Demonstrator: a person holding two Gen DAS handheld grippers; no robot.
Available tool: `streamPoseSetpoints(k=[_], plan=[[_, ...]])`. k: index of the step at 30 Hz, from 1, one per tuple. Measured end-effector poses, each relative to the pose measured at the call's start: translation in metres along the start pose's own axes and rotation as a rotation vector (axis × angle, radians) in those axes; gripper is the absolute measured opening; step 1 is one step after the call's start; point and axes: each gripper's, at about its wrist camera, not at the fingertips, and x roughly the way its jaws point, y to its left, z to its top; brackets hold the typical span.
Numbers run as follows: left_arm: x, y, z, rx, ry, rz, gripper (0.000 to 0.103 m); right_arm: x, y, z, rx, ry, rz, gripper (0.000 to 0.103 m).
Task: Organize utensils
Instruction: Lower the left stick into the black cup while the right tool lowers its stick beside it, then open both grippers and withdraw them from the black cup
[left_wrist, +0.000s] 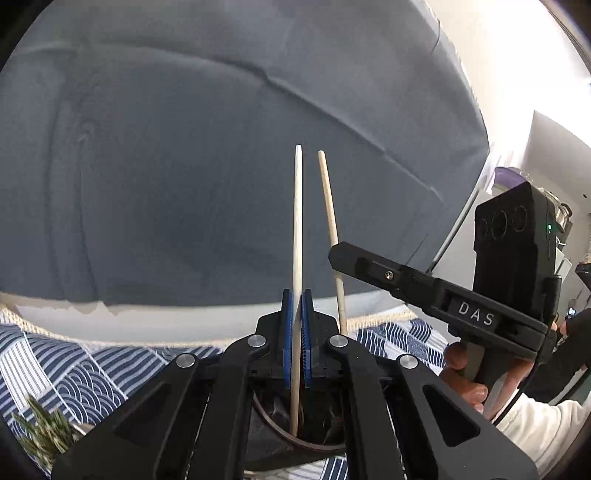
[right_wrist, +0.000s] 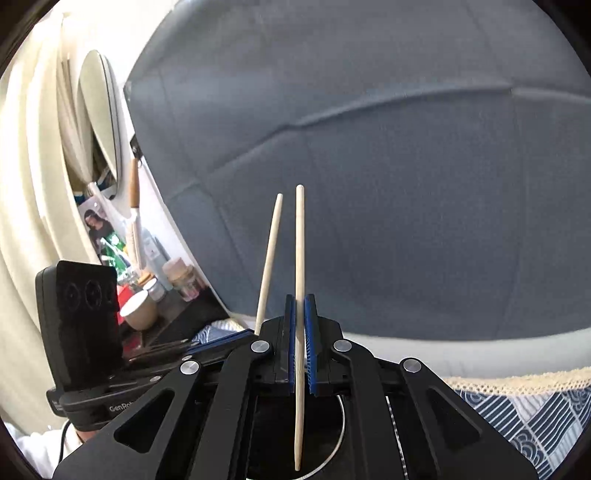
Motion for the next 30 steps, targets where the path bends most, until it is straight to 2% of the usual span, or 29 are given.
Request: streamPoseSetpoints(k=[6,24,26,30], plan=[[-0.007,-0.003,-0.016,0.01,0.041,0.021,0.005,-0.003,-0.002,-0.017,0.0,0.047,-0.015,0.005],[-0.037,-0.022,-0.02,0.028,0.054,0.114,0.007,-0.046,0.006,-0.036,-0.036,0.11,-0.099,0.009],[-0.041,-0.026,-0.022,0.033,0.055,0.13,0.014,-0.051,0.006,-0.036,-0.04,0.125,-0.108,0.022],[-0.051,-0.032,-0.026,0.043,0.062,0.144,0.021,-0.067,0.011,-0.041,-0.068,0.137,-0.134,0.027]])
